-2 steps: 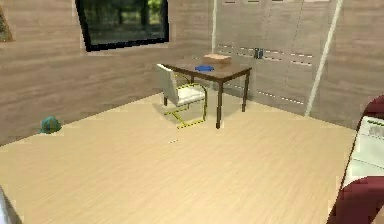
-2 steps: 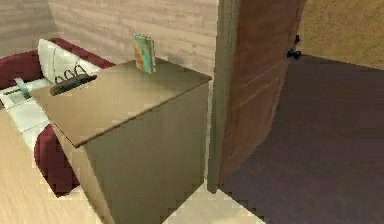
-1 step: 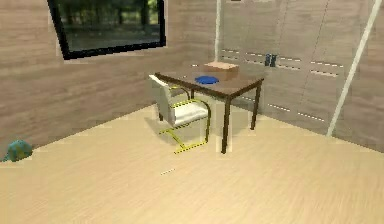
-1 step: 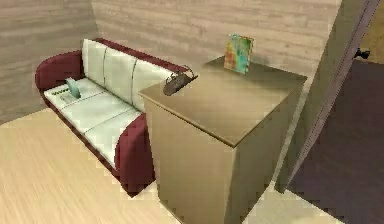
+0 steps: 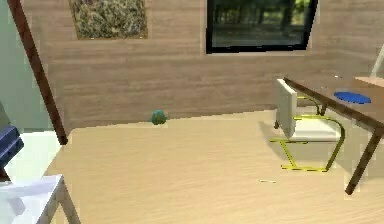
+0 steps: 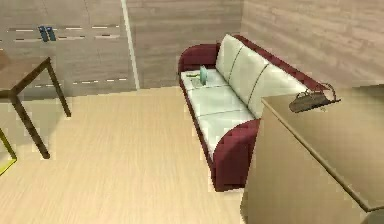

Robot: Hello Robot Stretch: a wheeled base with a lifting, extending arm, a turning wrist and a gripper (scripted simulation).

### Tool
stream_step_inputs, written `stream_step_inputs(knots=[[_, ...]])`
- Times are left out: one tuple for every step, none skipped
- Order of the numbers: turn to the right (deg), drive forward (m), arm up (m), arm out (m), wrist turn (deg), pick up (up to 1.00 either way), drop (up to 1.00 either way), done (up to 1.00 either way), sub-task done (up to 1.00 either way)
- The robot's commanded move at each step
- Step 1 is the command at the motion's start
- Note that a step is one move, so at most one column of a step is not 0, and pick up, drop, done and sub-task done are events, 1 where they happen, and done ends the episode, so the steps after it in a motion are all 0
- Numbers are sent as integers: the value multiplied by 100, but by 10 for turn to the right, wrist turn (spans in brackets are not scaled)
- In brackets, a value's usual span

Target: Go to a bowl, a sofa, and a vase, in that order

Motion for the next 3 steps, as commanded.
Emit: stream_step_inputs(knots=[[0, 95, 0, 0, 0, 0, 0, 0, 0], [-90, 0, 0, 0, 0, 0, 0, 0, 0], [0, 30, 0, 0, 0, 0, 0, 0, 0]])
